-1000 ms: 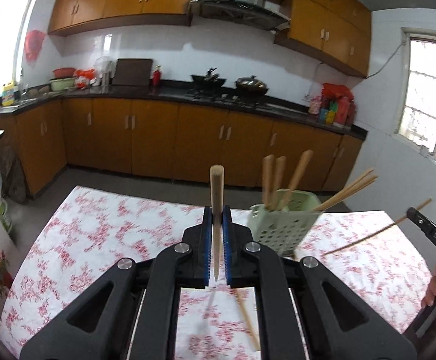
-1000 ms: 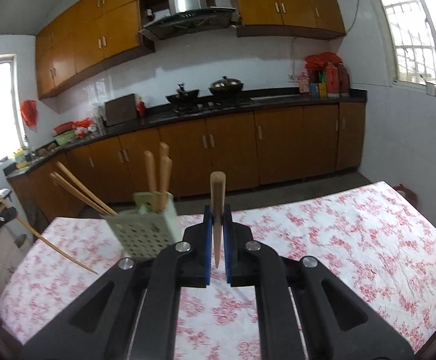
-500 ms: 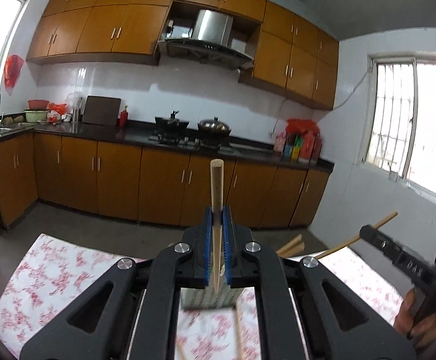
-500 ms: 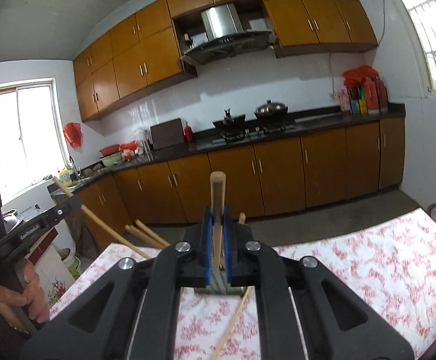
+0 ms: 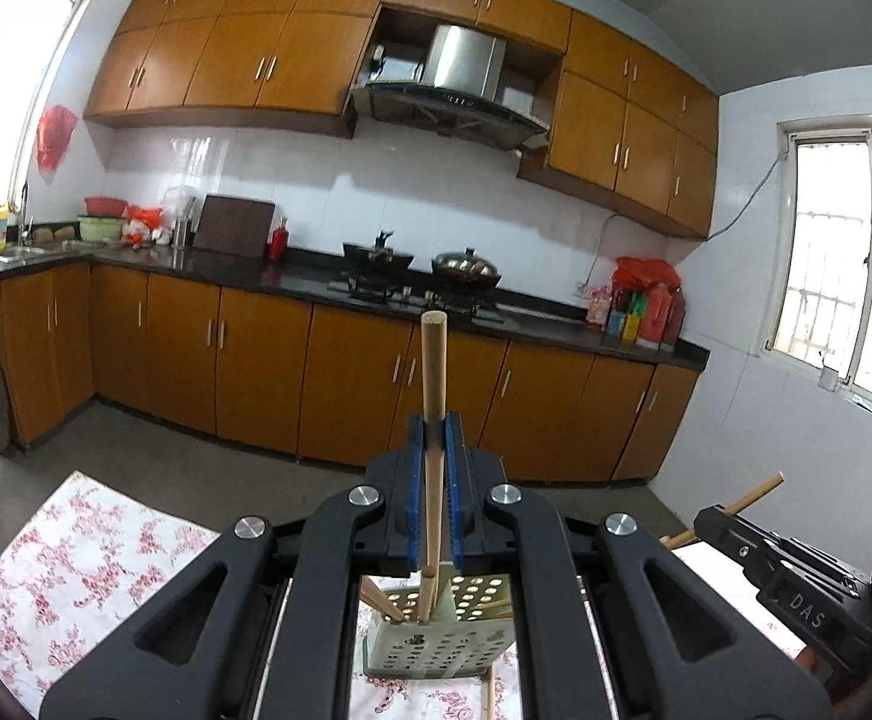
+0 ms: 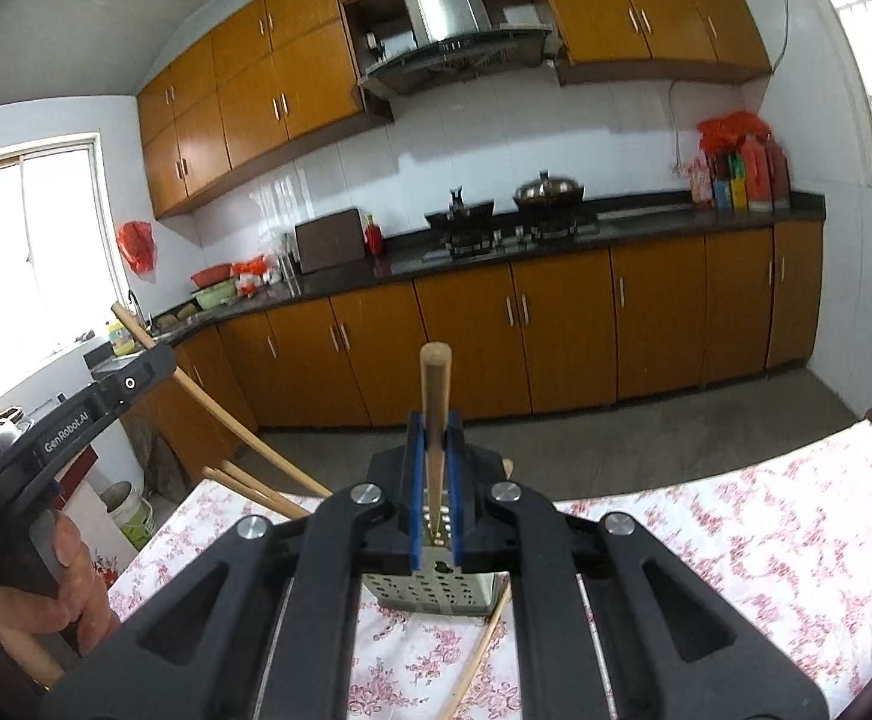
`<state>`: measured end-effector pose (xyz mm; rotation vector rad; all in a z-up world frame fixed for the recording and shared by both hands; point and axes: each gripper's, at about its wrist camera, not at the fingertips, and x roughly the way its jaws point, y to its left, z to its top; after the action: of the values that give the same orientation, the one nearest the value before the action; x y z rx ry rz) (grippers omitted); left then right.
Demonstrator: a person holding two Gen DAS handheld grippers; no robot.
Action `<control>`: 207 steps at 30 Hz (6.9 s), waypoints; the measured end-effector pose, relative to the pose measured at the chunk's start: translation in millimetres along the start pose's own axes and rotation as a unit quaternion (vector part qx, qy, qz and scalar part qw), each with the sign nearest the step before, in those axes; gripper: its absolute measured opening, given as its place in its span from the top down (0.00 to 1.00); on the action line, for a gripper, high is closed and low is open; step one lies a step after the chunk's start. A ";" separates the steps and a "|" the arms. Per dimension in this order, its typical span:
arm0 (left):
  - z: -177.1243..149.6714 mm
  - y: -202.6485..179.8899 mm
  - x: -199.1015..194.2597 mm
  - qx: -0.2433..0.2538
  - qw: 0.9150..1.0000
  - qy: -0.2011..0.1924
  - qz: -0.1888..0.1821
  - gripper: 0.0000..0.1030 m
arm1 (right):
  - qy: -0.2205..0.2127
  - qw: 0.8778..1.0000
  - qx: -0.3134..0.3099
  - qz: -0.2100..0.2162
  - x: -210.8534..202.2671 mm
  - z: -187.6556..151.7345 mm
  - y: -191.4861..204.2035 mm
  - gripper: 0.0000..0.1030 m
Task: Organize utensils
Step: 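Open both tools to release the chopsticks and pull back from the holder, then close the left tool on a loose chopstick while the right tool grasps another, then hold both grasped chopsticks upright above the table, then lift the left tool's chopstick over the holder while the right tool carries its chopstick there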
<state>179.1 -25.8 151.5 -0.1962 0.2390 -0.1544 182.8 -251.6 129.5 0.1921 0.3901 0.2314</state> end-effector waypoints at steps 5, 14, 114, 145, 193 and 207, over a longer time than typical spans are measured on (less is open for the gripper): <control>-9.3 6.1 9.5 0.001 1.000 0.017 0.002 0.93 | 0.014 1.000 0.003 -0.002 17.1 -5.6 -1.7 0.92; -6.1 17.3 -1.9 -0.013 1.000 0.024 -0.002 0.93 | 0.002 1.000 0.015 -0.011 3.2 -4.6 -7.0 0.89; -223.0 99.5 64.5 0.055 0.944 0.308 0.109 0.92 | 0.227 0.965 0.017 -0.127 80.9 -217.5 -66.2 0.92; -226.9 98.2 47.7 0.053 0.944 0.309 0.101 0.92 | 0.226 0.966 0.024 -0.120 71.8 -219.3 -65.1 0.92; -37.2 37.5 -60.4 0.035 0.997 0.073 -0.012 0.93 | -0.010 0.999 -0.005 -0.031 -59.8 -52.2 -9.7 0.93; 26.2 -14.1 -54.0 0.030 0.999 -0.024 -0.026 0.93 | -0.067 0.997 -0.031 0.036 -83.0 19.7 24.3 0.93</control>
<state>132.0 -25.5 191.3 -0.1470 0.1813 -0.2076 111.4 -252.6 182.2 0.1605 0.2435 0.2993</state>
